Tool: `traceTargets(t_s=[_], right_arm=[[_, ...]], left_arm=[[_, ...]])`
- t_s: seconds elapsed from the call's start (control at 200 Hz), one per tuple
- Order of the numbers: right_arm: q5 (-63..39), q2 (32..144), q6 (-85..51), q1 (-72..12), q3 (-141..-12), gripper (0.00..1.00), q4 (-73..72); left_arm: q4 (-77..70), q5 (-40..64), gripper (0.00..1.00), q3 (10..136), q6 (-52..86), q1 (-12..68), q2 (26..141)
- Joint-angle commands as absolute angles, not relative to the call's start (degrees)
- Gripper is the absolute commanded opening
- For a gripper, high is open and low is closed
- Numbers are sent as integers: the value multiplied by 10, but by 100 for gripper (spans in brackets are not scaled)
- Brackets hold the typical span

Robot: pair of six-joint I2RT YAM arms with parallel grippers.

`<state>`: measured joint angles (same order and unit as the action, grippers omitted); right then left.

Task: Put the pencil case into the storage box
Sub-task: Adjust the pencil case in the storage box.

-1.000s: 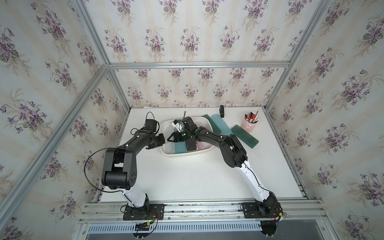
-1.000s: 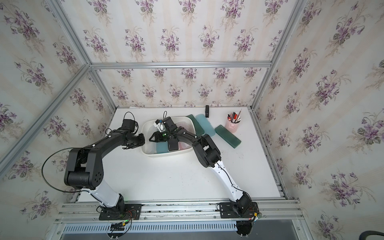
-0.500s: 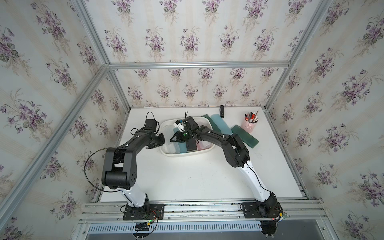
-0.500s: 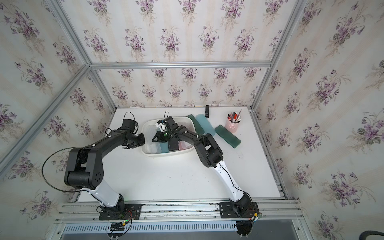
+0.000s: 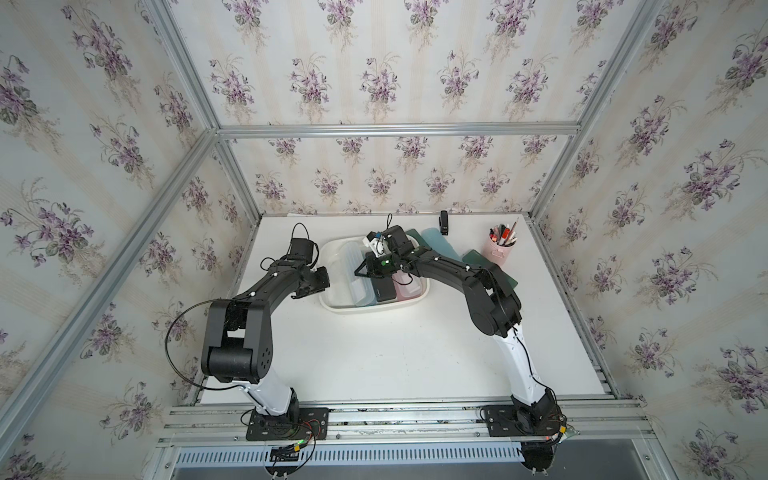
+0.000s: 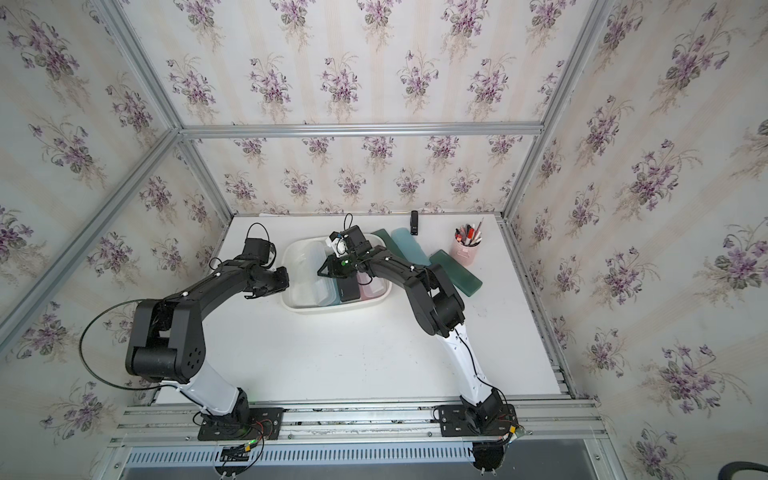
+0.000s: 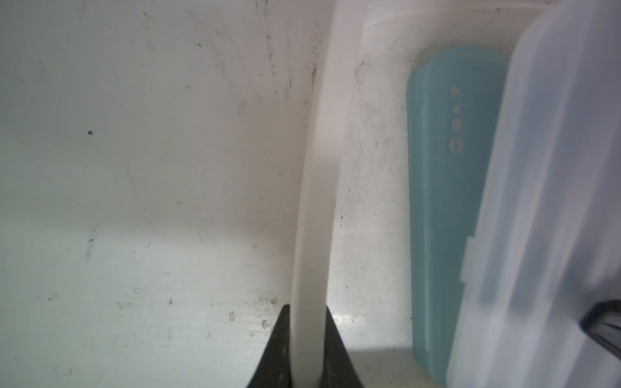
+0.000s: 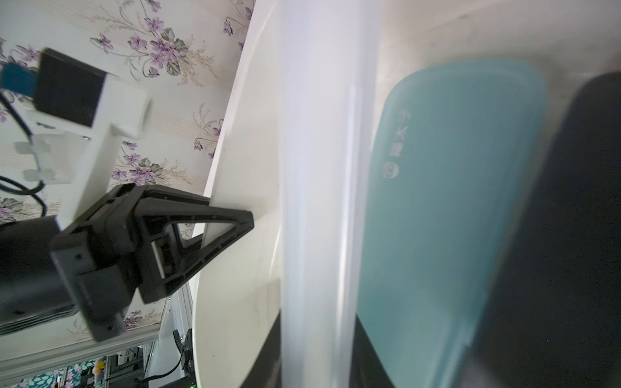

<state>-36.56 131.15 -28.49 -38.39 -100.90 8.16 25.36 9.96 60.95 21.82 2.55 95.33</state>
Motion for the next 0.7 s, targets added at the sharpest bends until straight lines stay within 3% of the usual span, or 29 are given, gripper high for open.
traceTargets(t_s=[0.0, 0.225, 0.694], right_arm=[[-361, 1273, -275, -366, -966, 21, 55], [-372, 1201, -273, -316, -872, 21, 38], [-385, 1209, -206, -242, -880, 22, 115]], left_arm=[[258, 90, 15, 612, 205, 25, 951], [256, 92, 15, 612, 204, 25, 953], [259, 91, 15, 614, 203, 25, 954]])
